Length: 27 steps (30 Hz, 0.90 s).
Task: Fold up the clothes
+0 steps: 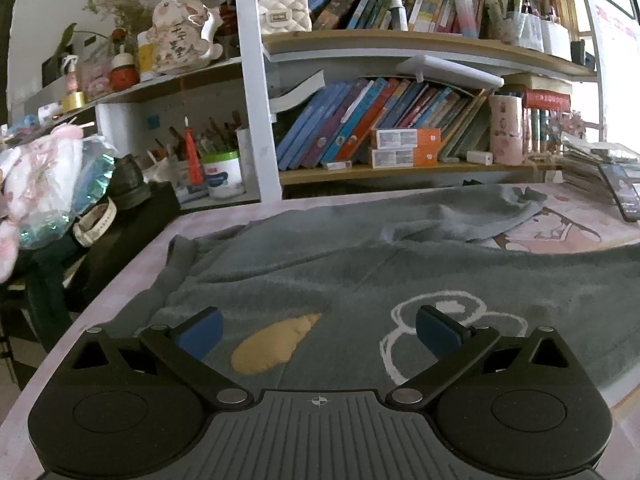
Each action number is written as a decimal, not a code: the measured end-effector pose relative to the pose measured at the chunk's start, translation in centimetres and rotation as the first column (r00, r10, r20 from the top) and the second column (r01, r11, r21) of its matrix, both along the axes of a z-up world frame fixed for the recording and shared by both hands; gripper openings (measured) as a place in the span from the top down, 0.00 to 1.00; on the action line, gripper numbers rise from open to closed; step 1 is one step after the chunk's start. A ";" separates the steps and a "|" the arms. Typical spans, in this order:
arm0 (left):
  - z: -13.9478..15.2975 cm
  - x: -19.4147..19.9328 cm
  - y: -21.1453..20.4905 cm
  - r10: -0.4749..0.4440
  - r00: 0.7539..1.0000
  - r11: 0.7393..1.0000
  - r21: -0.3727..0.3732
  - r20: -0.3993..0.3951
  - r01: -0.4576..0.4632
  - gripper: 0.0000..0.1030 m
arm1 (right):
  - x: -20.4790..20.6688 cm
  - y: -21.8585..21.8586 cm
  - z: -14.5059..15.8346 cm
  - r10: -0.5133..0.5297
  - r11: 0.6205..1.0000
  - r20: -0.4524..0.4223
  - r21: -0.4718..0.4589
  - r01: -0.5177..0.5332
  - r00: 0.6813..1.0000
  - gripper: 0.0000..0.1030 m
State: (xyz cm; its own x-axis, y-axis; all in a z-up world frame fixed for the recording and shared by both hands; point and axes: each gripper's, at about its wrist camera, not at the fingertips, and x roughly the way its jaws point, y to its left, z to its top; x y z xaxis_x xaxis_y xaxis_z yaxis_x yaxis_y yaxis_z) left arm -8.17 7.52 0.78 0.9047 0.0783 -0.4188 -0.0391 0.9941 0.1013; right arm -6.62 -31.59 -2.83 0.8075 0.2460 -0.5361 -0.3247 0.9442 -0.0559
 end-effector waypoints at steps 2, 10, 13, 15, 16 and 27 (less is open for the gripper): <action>0.0 0.5 0.2 0.004 1.000 1.000 -0.002 -0.008 -0.004 0.00 | 0.7 0.2 0.3 0.016 1.000 -0.002 -0.006 -0.016 1.000 0.09; 0.0 2.8 0.8 -0.004 0.998 0.999 0.045 -0.056 0.006 0.00 | 3.9 1.5 1.2 0.088 0.995 -0.030 -0.040 -0.090 0.996 0.09; 0.6 3.7 1.3 -0.019 0.998 0.997 0.069 -0.065 0.023 0.00 | 5.3 2.1 1.5 0.132 0.989 -0.049 -0.066 -0.135 0.990 0.09; 1.1 4.3 1.8 -0.032 0.997 0.997 0.074 -0.073 0.037 0.00 | 6.2 2.5 1.9 0.166 0.983 -0.065 -0.072 -0.171 0.984 0.09; 1.4 4.6 2.1 -0.036 0.996 0.997 0.070 -0.080 0.042 0.00 | 6.7 2.7 2.2 0.184 0.979 -0.073 -0.072 -0.189 0.980 0.09; 2.8 9.4 5.2 -0.009 0.996 0.999 0.030 -0.091 0.012 0.00 | 14.3 4.8 5.0 0.307 0.949 -0.150 -0.021 -0.314 0.940 0.08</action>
State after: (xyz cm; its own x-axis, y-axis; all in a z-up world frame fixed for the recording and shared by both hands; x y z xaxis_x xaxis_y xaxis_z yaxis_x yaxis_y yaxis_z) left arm 1.26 12.72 3.56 0.8636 0.0832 -0.4972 -0.0179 0.9907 0.1347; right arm 7.63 -26.81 2.15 0.6090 0.4455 -0.6562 -0.6088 0.7929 -0.0267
